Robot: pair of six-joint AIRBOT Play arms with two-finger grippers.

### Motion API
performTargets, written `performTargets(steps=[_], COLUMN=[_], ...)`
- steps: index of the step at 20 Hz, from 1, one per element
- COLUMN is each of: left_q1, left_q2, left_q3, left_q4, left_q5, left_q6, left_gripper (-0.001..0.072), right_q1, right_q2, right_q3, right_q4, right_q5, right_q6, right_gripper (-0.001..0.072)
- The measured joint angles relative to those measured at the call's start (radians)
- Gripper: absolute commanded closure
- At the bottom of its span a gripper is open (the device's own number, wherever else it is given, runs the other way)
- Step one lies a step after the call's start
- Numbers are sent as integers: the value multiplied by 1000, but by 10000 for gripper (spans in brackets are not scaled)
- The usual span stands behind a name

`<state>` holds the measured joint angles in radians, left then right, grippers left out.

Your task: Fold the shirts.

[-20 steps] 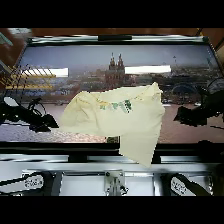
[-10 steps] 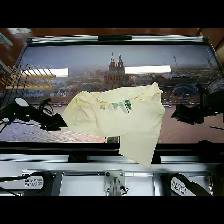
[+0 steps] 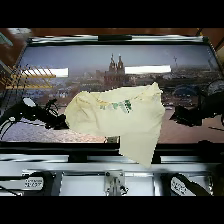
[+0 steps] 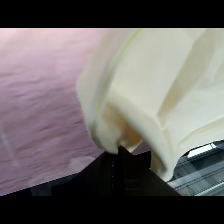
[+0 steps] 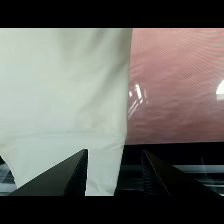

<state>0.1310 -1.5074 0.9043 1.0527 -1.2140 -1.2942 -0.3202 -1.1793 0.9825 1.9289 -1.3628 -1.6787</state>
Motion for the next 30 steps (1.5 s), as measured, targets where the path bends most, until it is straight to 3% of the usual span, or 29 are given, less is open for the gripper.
performTargets(steps=[1,2,3,7,13,14,15,19,21,22,23,30], left_q1=[-1,-2,-3,12,22,24,24,24,24,24,24,24], left_q2=[0,3,8,44,74,76,77,79,82,86,93,237], left_q3=[0,0,2,26,37,37,37,38,39,39,41,224], left_q4=[-1,1,3,15,5,4,3,2,2,2,2,1], left_q5=[-1,-1,0,-26,-67,-71,-73,-82,-94,-96,-101,-121], left_q6=[0,0,0,14,23,24,25,26,26,26,26,29], left_gripper=[679,679,679,680,680,680,680,680,681,681,681,682], right_q1=[0,0,0,0,0,0,0,14,52,76,96,151], right_q2=[0,0,0,0,0,0,0,-32,-60,-70,-75,77], right_q3=[-13,-31,-53,-190,-347,-357,-363,-376,-377,-379,-378,-182], right_q4=[0,0,-2,18,114,122,127,166,190,192,193,169], right_q5=[0,0,-2,15,148,166,183,240,269,296,314,360], right_q6=[1,2,2,-1,-5,-5,-5,-1,0,0,1,-65], right_gripper=[243,129,92,92,119,211,242,244,500,600,653,654])
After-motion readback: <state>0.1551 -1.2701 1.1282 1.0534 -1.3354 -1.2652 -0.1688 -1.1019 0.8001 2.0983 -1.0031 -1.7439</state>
